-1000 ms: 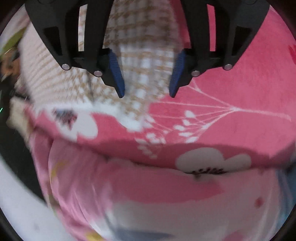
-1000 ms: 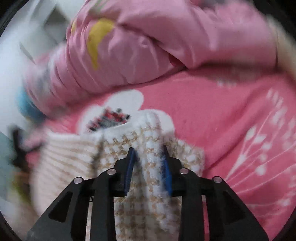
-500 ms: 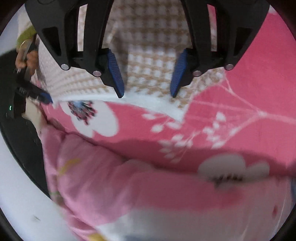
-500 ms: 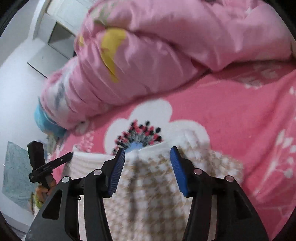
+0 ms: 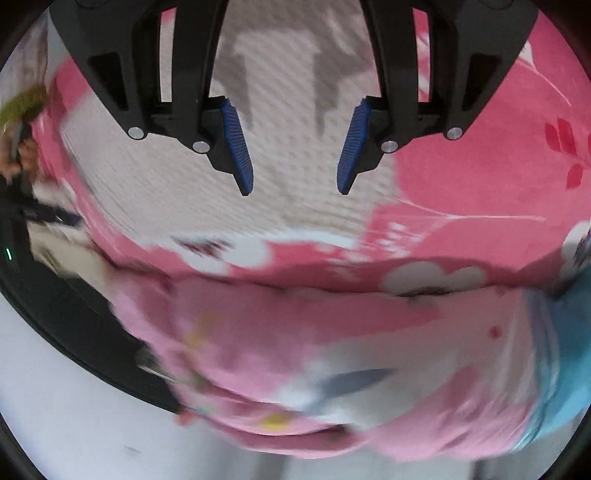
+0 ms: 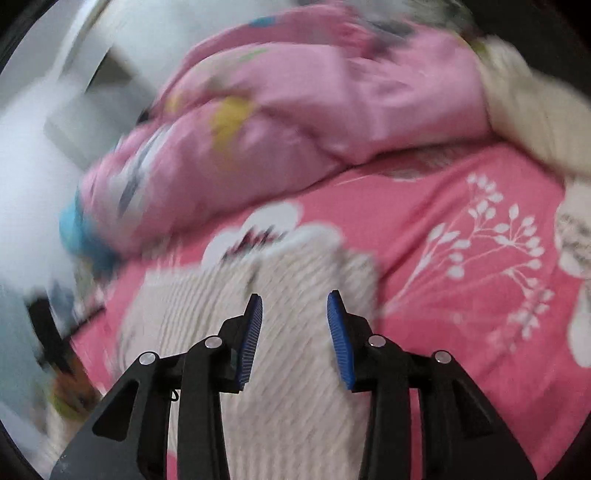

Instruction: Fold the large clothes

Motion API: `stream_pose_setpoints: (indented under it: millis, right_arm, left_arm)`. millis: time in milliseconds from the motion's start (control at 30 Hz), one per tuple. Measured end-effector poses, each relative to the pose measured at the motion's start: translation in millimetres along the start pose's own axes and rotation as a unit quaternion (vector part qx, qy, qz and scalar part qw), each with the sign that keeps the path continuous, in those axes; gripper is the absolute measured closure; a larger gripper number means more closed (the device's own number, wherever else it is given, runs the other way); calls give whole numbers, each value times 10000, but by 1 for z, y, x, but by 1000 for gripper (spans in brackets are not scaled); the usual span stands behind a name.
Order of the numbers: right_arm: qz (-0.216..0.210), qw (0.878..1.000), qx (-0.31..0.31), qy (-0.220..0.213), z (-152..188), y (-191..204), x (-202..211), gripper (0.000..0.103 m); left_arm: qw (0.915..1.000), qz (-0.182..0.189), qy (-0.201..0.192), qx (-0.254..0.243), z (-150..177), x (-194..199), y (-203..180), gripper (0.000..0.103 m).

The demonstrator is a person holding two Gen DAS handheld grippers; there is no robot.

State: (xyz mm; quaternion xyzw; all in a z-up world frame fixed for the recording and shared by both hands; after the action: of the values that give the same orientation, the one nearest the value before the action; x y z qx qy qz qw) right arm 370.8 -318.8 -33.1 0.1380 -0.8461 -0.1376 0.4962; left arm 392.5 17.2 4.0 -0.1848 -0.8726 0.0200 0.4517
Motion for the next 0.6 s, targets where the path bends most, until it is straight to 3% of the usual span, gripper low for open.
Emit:
stream_pose_setpoints:
  millis: [100,200,267,367,433,500,567,600]
  right_arm:
    - [388,9965,734,121,44,43,-9,56]
    - [1218,9861,1010,511,85,33,-57,50]
    - [1106,9879,980,465,91,25,-67,50]
    - [1251,9883,788,385,79,37,-44,50]
    - [920,9898,1076,162,79,68,-25,50]
    - [870,9860,1419,52,88,93,-23,50]
    - [994,9814,1636,123,101,105,-40,50]
    - [1081,9800,1640,328,112,102,-62,50]
  left_arm:
    - [9982,-178,122,-556,36,-4,-37,55]
    - [9908,-1073,616,-553,75,-50,-21,54]
    - [9953,-738,478,-402,88,-55,-10,53]
    - [9945,-879,317,-470,81,-31,-21,55]
    - [9948,-676,49,-754,78,-9,-41,55]
    - [9944,-364,-64,-995,80,-1,-62,53]
    - [9928,-159,20,-1189,88,-9,-80,45]
    - [9912,-182,280,-1284,98,-28,-87,44]
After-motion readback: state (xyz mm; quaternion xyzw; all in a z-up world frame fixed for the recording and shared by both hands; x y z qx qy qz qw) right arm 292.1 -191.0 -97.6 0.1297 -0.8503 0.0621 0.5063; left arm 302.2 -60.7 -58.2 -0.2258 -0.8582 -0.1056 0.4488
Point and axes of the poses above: each gripper's, at about its wrist camera, not at the fingertips, and x roughly against the way its jaws point, y to its left, z to its underside, the point moved 4 cm from there along -x, roughly the way its jaws point, and after that the axes turned 8 degrees about y, right-handed, at the moved point
